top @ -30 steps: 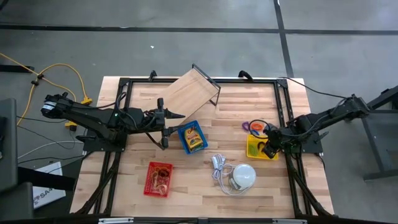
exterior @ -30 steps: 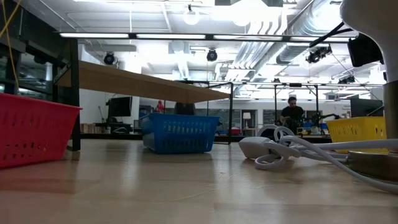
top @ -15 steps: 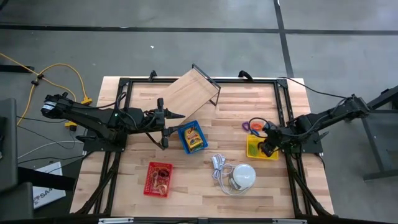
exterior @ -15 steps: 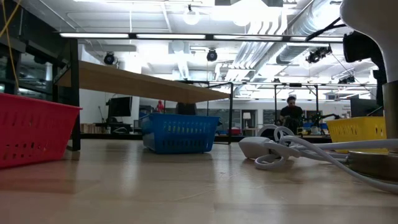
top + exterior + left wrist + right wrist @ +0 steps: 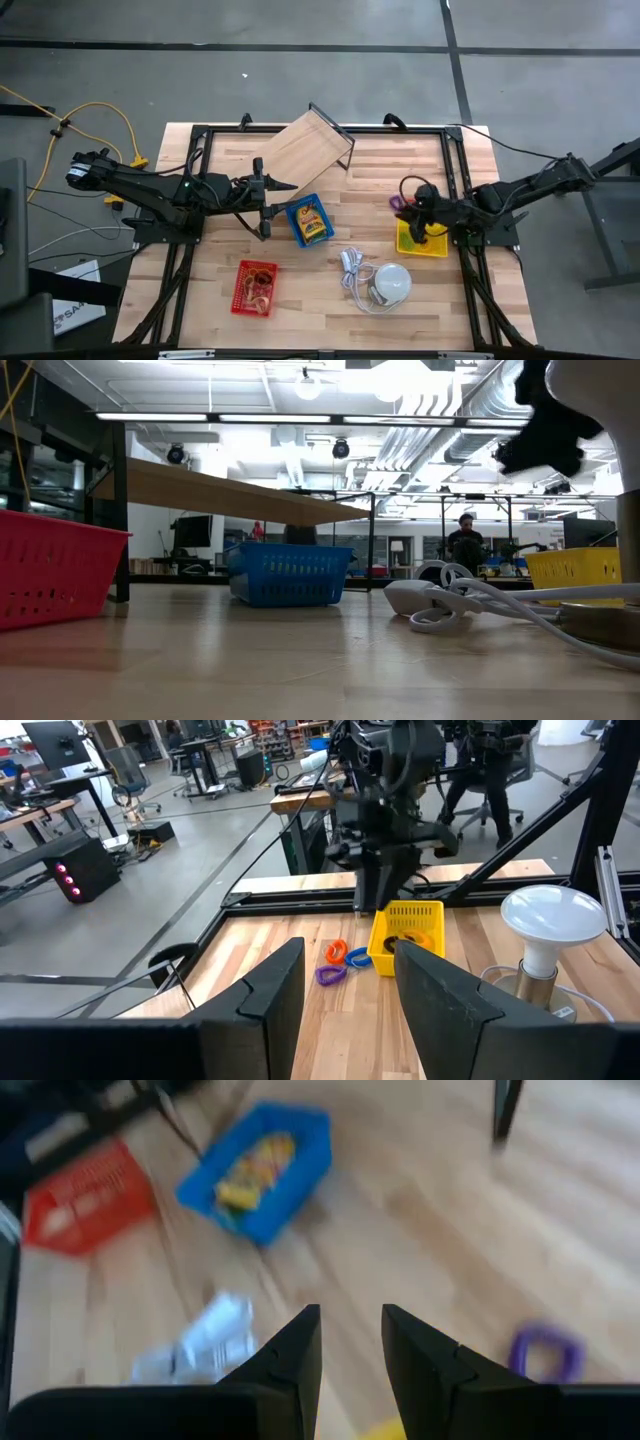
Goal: Pick & Place Office Desk Supplies
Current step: Put the violet spring keychain into the yellow bin
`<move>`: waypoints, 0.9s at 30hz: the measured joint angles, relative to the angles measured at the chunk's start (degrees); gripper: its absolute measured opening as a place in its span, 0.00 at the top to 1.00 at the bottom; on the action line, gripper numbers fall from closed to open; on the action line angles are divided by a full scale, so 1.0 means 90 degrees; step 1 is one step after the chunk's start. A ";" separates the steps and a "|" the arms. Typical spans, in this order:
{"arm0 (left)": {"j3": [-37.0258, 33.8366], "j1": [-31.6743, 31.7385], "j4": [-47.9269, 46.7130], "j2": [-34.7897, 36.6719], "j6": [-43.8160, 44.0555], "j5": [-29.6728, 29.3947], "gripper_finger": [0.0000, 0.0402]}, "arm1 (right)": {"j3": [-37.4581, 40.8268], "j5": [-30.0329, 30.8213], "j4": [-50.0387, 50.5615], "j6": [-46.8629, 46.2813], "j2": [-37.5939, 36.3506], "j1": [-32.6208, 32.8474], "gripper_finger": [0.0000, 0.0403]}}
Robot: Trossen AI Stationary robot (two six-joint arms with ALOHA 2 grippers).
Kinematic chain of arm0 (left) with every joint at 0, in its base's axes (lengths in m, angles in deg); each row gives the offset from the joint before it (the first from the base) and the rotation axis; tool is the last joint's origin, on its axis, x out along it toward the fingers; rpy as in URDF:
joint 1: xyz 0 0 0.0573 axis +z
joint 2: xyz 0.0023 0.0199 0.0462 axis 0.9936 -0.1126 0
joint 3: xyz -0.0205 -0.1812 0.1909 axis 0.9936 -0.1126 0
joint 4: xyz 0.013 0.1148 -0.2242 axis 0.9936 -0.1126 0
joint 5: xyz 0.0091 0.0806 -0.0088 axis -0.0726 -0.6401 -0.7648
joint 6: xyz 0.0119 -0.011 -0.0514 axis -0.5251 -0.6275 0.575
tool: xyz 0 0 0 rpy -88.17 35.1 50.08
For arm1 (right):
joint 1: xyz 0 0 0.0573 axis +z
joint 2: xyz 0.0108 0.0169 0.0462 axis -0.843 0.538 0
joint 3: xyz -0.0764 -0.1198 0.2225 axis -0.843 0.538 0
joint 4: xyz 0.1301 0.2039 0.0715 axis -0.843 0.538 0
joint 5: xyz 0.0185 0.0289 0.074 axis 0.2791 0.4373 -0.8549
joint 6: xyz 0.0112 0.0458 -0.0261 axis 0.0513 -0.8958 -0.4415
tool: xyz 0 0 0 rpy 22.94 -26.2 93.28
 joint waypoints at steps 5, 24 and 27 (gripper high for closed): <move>0.0000 -0.0001 0.0001 0.0000 0.0000 0.0001 0.63 | 0.0000 0.0018 -0.1031 0.0741 0.0077 -0.0420 0.76; 0.0000 -0.0002 0.0000 0.0000 0.0000 -0.0001 0.63 | 0.0000 -0.0837 -0.1503 0.0980 0.1666 -0.2680 0.76; 0.0000 -0.0001 0.0000 0.0000 0.0000 0.0000 0.63 | 0.0000 -0.1349 -0.1874 0.1021 0.2005 -0.3048 0.76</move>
